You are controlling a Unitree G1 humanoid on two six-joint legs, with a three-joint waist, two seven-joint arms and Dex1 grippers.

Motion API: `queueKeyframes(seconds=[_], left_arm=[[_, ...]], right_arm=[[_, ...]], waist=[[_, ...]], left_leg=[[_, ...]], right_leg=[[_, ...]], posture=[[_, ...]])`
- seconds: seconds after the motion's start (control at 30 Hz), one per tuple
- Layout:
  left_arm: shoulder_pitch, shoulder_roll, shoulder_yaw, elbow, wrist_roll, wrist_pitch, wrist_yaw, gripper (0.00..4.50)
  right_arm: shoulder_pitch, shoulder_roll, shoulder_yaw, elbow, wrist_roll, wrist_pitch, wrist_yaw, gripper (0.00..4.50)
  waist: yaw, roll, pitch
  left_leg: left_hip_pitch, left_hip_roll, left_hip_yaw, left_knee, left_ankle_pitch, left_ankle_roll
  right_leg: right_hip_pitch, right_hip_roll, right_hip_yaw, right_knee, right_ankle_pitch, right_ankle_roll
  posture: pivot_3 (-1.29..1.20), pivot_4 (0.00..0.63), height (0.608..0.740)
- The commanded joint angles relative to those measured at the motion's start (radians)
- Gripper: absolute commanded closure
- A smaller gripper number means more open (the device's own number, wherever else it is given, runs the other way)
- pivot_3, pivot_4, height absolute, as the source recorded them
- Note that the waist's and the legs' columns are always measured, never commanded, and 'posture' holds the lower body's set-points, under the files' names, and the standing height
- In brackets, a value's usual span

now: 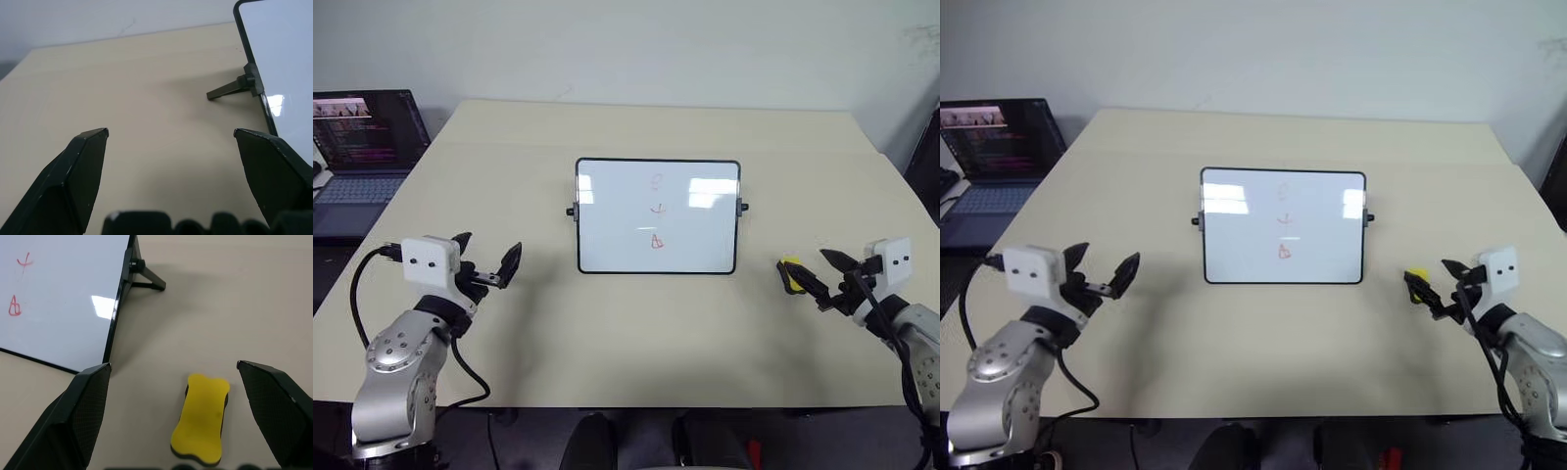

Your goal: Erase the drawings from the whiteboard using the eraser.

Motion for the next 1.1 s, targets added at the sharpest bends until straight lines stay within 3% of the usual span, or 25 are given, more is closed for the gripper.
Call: queueKeyframes(seconds=[0.03,0.1,0.33,0.5,0.57,0.67,0.83,0.97,1.1], left_arm=[[-0.001,-0.010,-0.004,0.002,0.024,-0.042,0.013,0.00],[0.030,-0.019,-0.005,-0.006,0.067,-0.043,0.050,0.00],[0.031,0.027,0.045,-0.063,0.001,-0.014,-0.005,0.00],[-0.017,0.154,0.080,-0.074,-0.091,-0.009,-0.155,0.00],[-0.052,0.194,0.052,-0.082,-0.098,0.018,-0.174,0.00],[-0.133,0.272,-0.072,-0.085,-0.184,0.071,-0.360,0.00],[-0.197,0.344,-0.231,-0.056,-0.195,0.063,-0.577,0.00],[-0.329,0.328,-0.351,0.022,-0.139,0.012,-0.671,0.00],[-0.437,0.287,-0.428,0.131,-0.097,-0.041,-0.736,0.00]], right_arm=[[-0.019,0.003,-0.016,-0.023,0.014,-0.004,-0.009,0.01],[-0.021,0.026,-0.013,-0.015,0.001,-0.026,-0.032,0.01],[-0.067,0.012,-0.036,-0.086,0.065,0.031,-0.044,0.01],[-0.101,0.040,0.016,-0.083,0.071,0.031,-0.047,0.01],[-0.099,0.037,0.017,-0.092,0.049,0.055,-0.085,0.01],[-0.083,0.000,-0.008,-0.160,0.064,0.120,-0.116,0.01],[-0.046,-0.026,-0.016,-0.246,0.052,0.212,-0.190,0.01],[-0.082,0.030,-0.013,-0.254,0.070,0.297,-0.291,0.01],[-0.118,0.108,0.061,-0.217,-0.046,0.290,-0.423,0.01]], waist=[[-0.001,0.000,0.000],[-0.001,0.000,0.000],[0.000,0.000,0.000],[0.000,0.000,0.000],[0.001,0.001,0.001],[0.007,0.001,0.001],[0.006,0.003,0.002],[0.003,0.003,0.002],[-0.003,0.003,0.002]], left_leg=[[0.000,0.000,0.000,0.000,0.000,0.000],[0.000,0.000,0.000,0.000,0.000,0.000],[0.000,0.000,0.000,0.000,0.000,0.000],[0.000,0.000,0.000,0.000,0.000,0.000],[0.000,0.000,0.000,0.001,0.000,0.000],[-0.001,0.000,0.000,0.001,0.000,0.000],[-0.001,0.000,0.000,0.000,0.000,0.000],[-0.001,0.000,0.000,0.000,0.000,0.000],[-0.001,0.000,0.000,0.001,0.000,0.000]], right_leg=[[0.000,0.000,0.000,0.000,0.000,0.000],[0.000,0.000,0.000,0.000,0.000,0.000],[0.000,0.001,0.000,0.000,0.000,0.000],[0.000,0.001,0.000,0.000,0.000,0.000],[0.000,0.001,0.000,0.000,0.000,0.000],[0.000,0.000,0.000,0.000,0.000,0.000],[-0.001,0.001,0.000,-0.001,-0.001,0.001],[-0.001,0.002,0.000,-0.001,-0.001,0.001],[-0.001,0.003,0.001,0.000,-0.003,0.005]], posture=[[0.00,0.150,0.740],[0.00,0.150,0.740],[0.00,0.150,0.740],[0.00,0.150,0.740],[0.00,0.150,0.740],[0.00,0.150,0.740],[0.00,0.150,0.740],[0.00,0.150,0.740],[0.00,0.150,0.740]])
